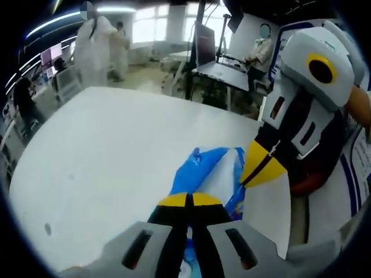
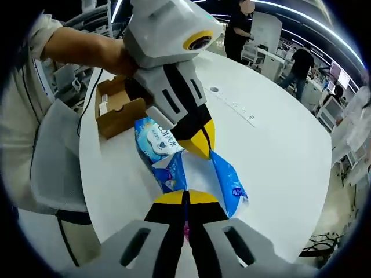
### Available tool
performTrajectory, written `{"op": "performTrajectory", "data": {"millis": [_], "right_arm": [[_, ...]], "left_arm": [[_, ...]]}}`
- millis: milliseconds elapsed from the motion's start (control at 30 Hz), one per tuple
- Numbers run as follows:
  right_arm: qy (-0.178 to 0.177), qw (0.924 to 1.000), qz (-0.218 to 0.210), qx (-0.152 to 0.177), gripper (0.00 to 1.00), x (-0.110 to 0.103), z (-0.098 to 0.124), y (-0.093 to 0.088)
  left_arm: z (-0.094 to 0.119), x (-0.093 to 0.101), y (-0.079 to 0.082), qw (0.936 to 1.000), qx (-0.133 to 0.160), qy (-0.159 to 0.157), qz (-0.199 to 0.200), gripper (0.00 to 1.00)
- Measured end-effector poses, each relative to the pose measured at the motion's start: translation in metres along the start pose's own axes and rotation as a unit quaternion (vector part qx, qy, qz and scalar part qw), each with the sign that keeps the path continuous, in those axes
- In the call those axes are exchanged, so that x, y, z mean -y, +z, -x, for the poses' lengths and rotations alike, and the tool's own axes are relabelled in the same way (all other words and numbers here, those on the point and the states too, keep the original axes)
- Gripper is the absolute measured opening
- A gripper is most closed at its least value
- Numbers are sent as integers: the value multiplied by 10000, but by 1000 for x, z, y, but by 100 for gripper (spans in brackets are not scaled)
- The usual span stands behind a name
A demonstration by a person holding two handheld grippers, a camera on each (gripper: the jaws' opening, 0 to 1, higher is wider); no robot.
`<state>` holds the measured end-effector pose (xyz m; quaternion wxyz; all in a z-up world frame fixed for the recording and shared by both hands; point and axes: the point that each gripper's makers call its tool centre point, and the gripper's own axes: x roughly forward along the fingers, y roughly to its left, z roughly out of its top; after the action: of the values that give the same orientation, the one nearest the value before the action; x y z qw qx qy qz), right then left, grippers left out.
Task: Operate the shoe box by opening the lid, removing the specified soft item, and placing it in the target area until the item is outside and the box remains undamaged.
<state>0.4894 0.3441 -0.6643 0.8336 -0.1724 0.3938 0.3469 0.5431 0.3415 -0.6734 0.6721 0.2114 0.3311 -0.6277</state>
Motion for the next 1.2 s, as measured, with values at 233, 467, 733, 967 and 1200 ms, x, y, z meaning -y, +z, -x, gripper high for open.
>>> {"op": "performTrajectory", "data": {"millis": [233, 467, 733, 967, 1200], "right_arm": [[-18, 9999, -23, -155, 0, 10, -13, -20], [-18, 9996, -12, -281, 0, 16, -27, -34], [-25, 9992, -32, -397, 0, 20, -43, -49], [1, 9990, 74, -451, 0, 18, -52, -55], [-46, 9988, 75, -477, 0, 19, -53, -58]], "left_arm": [[-20, -3, -9, 9998, -128, -109, 78, 0], [-35, -7, -19, 9995, -206, -182, 148, 0], [-52, -11, -29, 9989, -335, -258, 215, 0], [-58, -13, -38, 9985, -396, -270, 267, 0], [-62, -14, -40, 9985, -408, -287, 244, 0]]}}
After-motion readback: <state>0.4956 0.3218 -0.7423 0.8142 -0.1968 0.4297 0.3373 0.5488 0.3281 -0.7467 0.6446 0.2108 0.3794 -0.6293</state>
